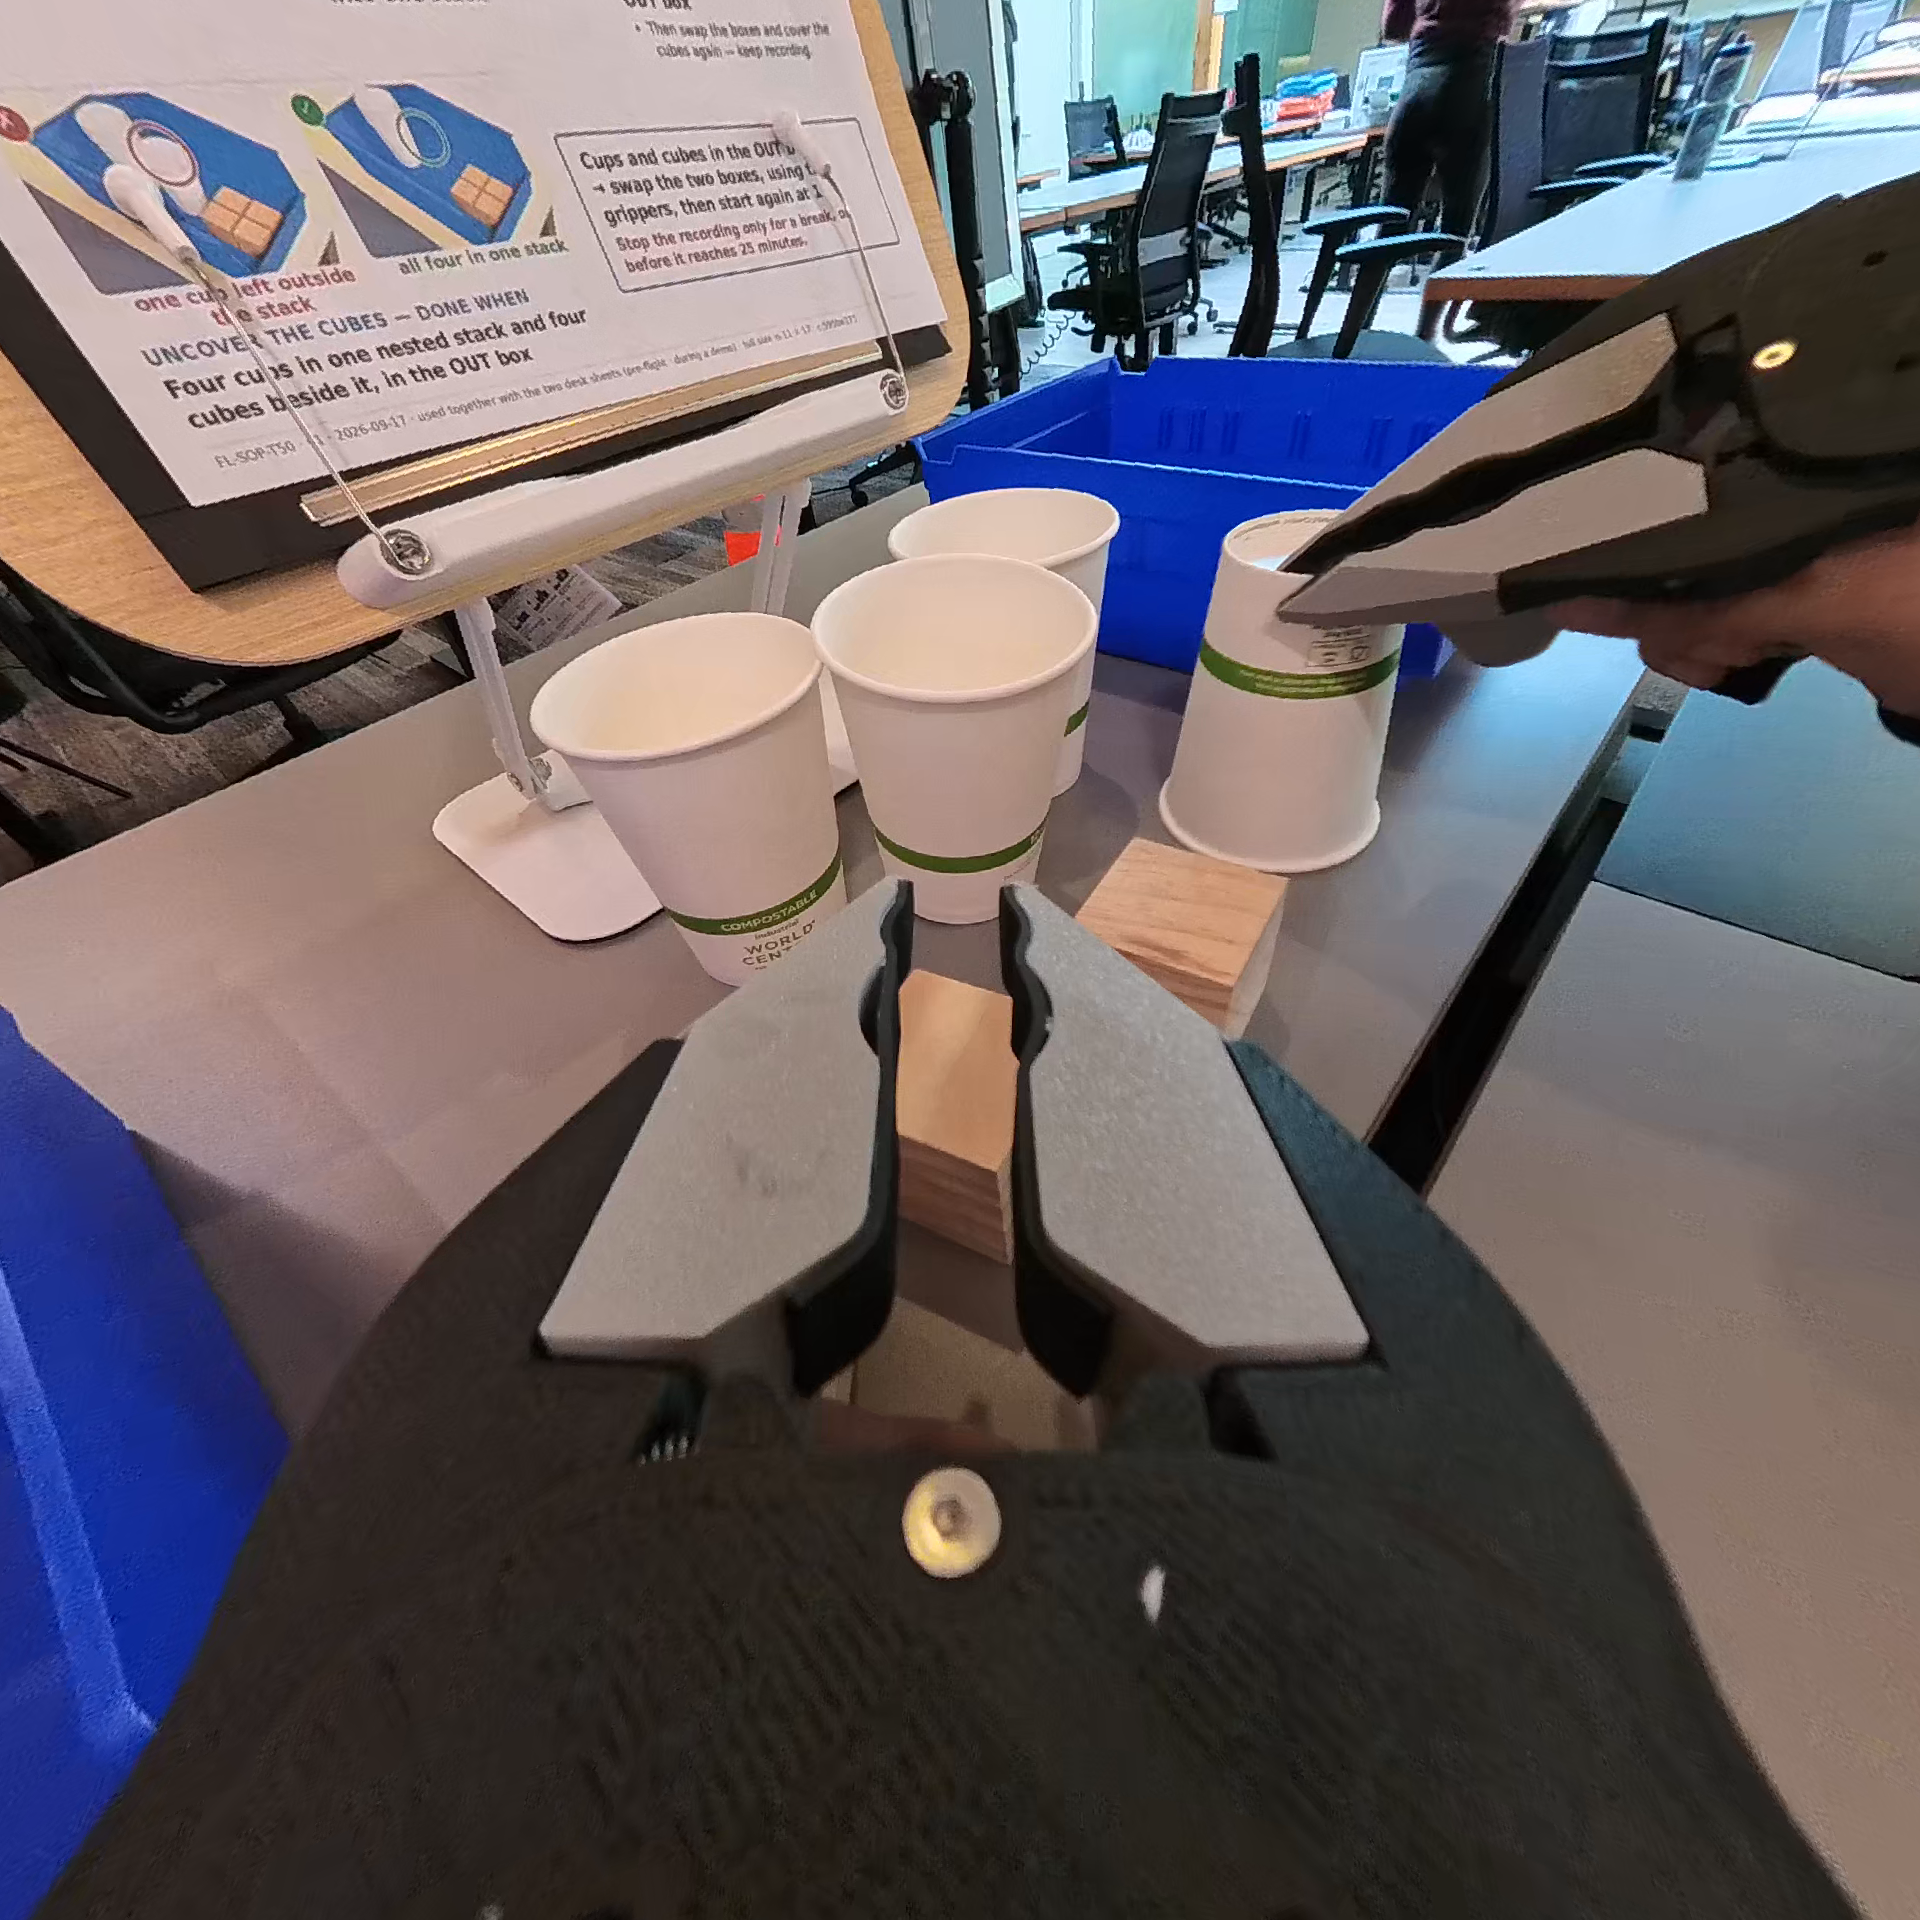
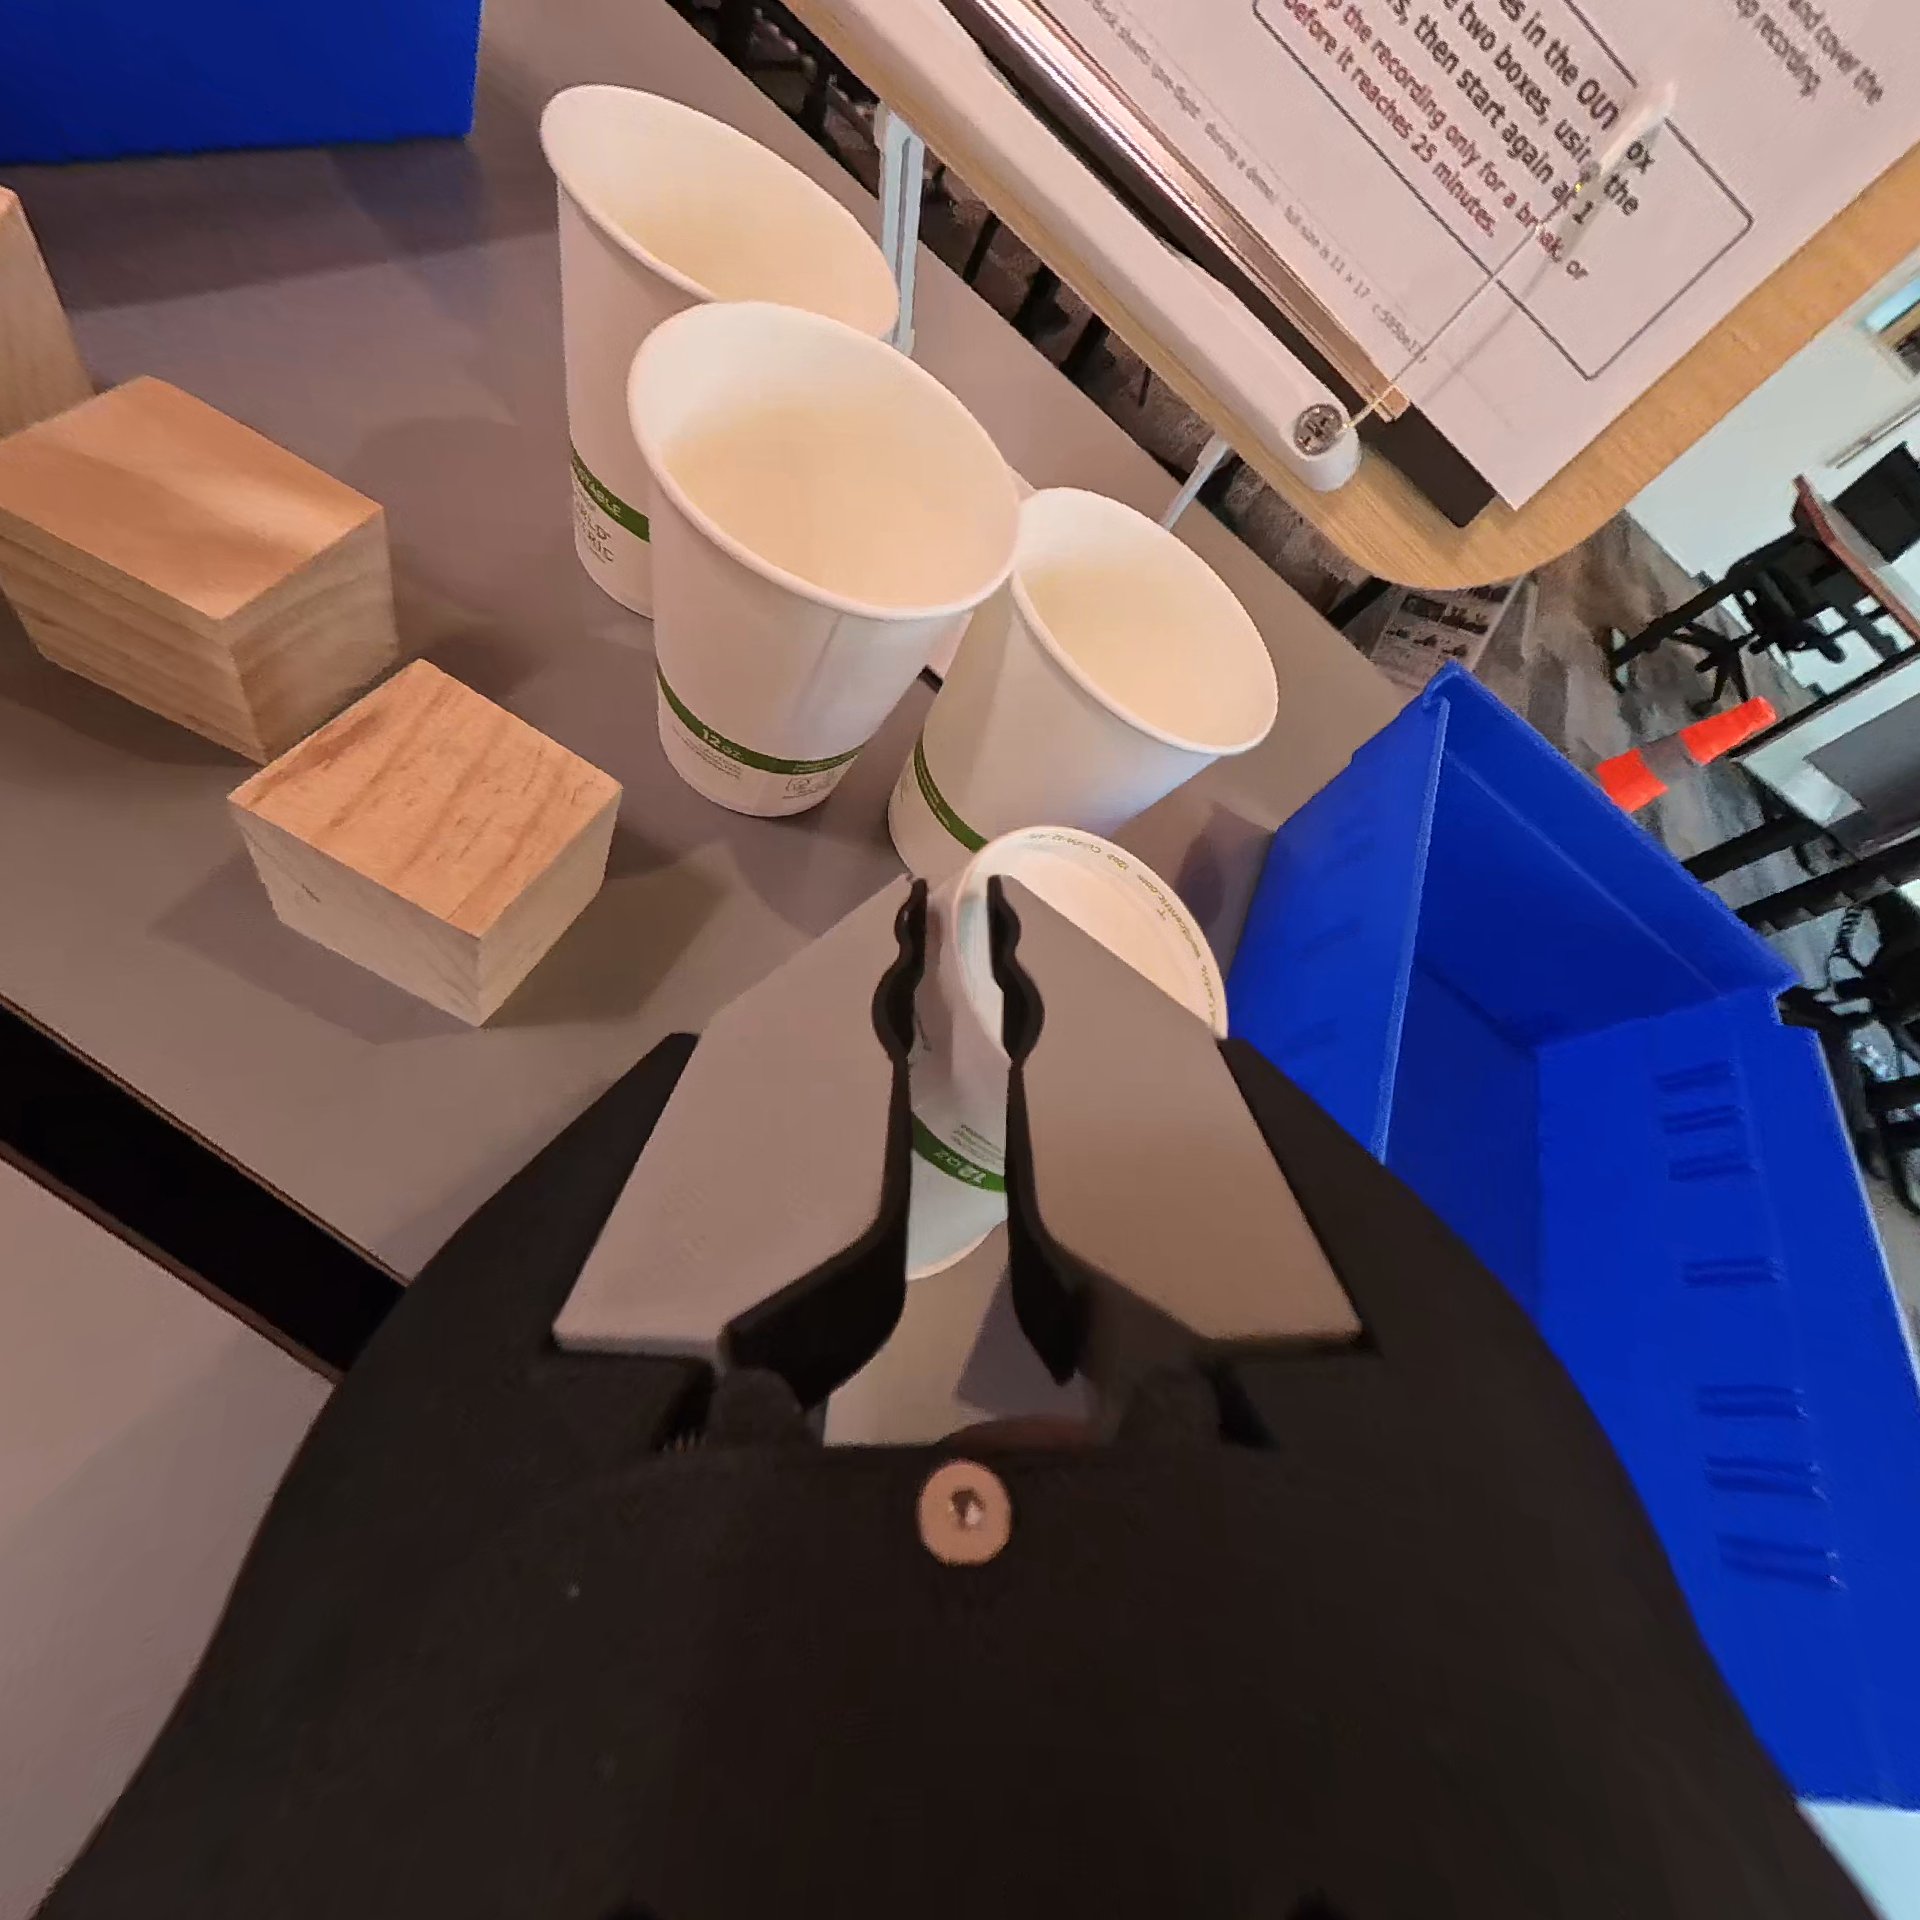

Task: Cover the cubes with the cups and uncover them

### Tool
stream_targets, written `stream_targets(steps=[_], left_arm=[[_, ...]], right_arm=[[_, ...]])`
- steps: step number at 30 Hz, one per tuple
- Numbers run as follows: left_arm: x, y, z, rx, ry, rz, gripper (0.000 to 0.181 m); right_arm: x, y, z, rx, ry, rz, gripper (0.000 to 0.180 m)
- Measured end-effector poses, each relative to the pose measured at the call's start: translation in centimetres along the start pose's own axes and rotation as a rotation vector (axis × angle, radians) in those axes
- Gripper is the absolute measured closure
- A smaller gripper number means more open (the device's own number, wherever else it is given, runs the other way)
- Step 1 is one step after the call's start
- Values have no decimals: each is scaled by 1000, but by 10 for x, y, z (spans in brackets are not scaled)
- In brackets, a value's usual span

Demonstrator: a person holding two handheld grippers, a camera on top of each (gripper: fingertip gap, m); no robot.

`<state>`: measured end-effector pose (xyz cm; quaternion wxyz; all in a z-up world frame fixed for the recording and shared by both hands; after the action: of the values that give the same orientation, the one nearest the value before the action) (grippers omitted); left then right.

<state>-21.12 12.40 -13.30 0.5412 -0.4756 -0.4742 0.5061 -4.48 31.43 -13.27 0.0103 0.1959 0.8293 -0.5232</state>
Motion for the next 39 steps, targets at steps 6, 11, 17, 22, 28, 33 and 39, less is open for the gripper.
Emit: stream_targets(steps=[6, 11, 17, 22, 28, 33, 39], left_arm=[[0, 0, 0, -1, 0, -1, 167], [0, 1, 1, -3, -6, 2, 167], [0, 1, 3, -10, -7, 0, 167], [0, 1, 2, -4, 0, 3, 166], [0, 2, 2, -15, 3, 5, 166], [0, 1, 3, -18, 3, 2, 167], [-1, 0, 2, -14, 6, -2, 167]], right_arm=[[-11, -27, 4, 64, -36, -95, 163], [2, -52, 18, 60, -139, -82, 153], [29, -64, 24, 17, -181, -32, 149], [56, -63, 39, -62, -229, 53, 150], [85, -52, 52, -144, -264, 190, 177], [79, -56, 50, -142, -249, 157, 180], [45, -77, 39, -39, -226, -4, 180]])
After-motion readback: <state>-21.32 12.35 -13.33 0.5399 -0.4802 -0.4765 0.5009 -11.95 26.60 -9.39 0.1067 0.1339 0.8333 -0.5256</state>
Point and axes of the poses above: each gripper's, where its closed fingertips meet, x out along the fingers, y out of its underside, z = x × y across the jaws, the point moved 8 cm from there along -x, back along the fingers, and after that the axes turned 14 degrees about -z, right-handed, at the moved point
